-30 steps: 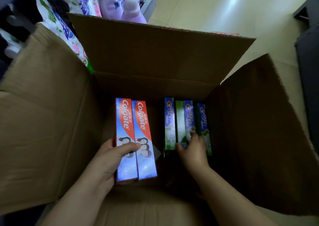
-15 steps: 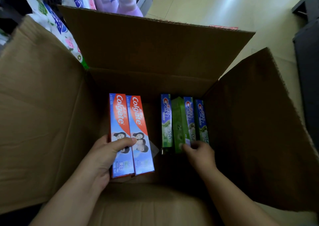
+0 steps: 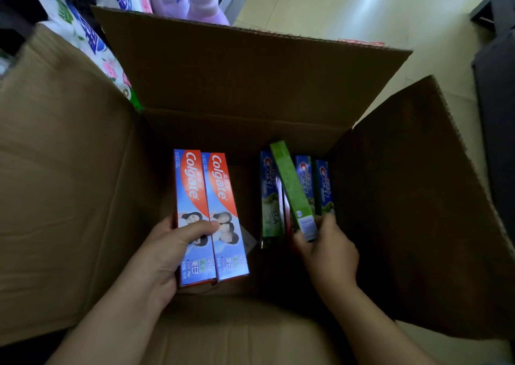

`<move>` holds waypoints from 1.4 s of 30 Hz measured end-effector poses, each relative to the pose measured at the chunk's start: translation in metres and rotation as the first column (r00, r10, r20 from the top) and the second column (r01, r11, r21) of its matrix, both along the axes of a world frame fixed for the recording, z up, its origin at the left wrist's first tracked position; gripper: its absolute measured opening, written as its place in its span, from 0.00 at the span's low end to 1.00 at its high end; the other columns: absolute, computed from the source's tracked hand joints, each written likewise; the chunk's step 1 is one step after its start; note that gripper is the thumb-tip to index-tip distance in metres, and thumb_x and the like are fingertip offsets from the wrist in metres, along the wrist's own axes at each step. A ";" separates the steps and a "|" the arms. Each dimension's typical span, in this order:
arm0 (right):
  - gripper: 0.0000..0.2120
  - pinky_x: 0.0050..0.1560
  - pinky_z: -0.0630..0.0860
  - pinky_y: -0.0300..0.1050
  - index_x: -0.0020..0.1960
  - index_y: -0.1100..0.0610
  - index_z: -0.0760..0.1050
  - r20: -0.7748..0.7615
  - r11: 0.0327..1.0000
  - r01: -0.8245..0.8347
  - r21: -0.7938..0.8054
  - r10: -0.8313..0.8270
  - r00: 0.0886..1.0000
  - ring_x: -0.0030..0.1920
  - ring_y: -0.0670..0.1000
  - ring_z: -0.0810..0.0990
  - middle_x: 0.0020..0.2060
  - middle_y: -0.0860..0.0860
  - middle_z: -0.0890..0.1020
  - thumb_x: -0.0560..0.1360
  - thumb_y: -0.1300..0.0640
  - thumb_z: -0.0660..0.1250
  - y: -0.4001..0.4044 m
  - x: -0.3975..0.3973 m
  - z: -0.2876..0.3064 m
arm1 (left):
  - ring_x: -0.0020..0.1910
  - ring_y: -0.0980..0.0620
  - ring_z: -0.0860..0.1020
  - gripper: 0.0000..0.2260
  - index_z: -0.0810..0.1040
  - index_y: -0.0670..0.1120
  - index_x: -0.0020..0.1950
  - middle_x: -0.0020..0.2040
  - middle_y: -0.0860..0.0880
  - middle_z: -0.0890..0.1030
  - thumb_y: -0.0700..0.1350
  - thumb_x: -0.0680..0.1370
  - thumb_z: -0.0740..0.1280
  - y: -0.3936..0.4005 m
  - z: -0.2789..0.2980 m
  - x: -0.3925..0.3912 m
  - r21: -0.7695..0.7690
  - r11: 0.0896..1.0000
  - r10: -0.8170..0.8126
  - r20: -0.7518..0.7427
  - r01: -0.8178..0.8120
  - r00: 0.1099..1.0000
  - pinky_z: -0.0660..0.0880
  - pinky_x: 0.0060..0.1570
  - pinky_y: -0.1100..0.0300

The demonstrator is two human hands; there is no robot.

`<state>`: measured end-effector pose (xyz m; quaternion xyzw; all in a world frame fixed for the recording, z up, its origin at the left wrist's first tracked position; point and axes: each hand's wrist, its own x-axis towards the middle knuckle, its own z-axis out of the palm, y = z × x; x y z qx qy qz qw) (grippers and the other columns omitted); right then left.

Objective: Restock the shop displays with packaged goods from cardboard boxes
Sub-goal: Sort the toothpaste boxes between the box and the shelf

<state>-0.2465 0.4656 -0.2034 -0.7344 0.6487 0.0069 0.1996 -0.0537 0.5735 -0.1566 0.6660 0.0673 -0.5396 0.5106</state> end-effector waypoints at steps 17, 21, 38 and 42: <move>0.27 0.61 0.69 0.49 0.68 0.60 0.66 -0.058 0.996 0.085 0.037 -0.082 0.995 0.64 0.59 0.67 0.64 0.58 0.67 0.73 0.54 0.70 -0.013 -0.016 -0.042 | 0.42 0.42 0.82 0.10 0.76 0.45 0.49 0.43 0.43 0.84 0.40 0.70 0.72 0.000 -0.002 0.001 0.015 1.000 -0.009 0.014 0.008 1.000 0.78 0.39 0.51; 0.18 0.60 0.67 0.45 0.59 0.63 0.73 0.083 0.990 0.141 -0.001 -0.140 0.987 0.60 0.58 0.68 0.59 0.58 0.68 0.71 0.60 0.71 -0.014 -0.020 -0.045 | 0.40 0.43 0.81 0.09 0.76 0.46 0.47 0.38 0.45 0.84 0.39 0.70 0.72 -0.001 -0.002 0.001 0.002 1.000 0.004 0.009 -0.004 1.000 0.77 0.38 0.52; 0.17 0.65 0.72 0.51 0.56 0.60 0.73 0.226 0.966 0.221 0.135 -0.247 0.942 0.64 0.56 0.70 0.64 0.55 0.66 0.71 0.56 0.73 -0.008 0.019 -0.054 | 0.40 0.43 0.82 0.09 0.77 0.46 0.47 0.33 0.47 0.84 0.40 0.69 0.72 -0.001 0.000 0.001 0.000 1.000 0.009 0.008 -0.009 1.000 0.77 0.39 0.52; 0.14 0.61 0.74 0.48 0.54 0.59 0.73 0.191 0.959 0.216 0.182 -0.250 0.949 0.59 0.56 0.73 0.61 0.55 0.67 0.72 0.55 0.71 0.000 0.023 -0.062 | 0.40 0.43 0.81 0.09 0.77 0.46 0.47 0.37 0.45 0.84 0.40 0.69 0.72 -0.001 0.001 0.000 0.006 1.000 0.011 0.010 -0.011 1.000 0.77 0.38 0.52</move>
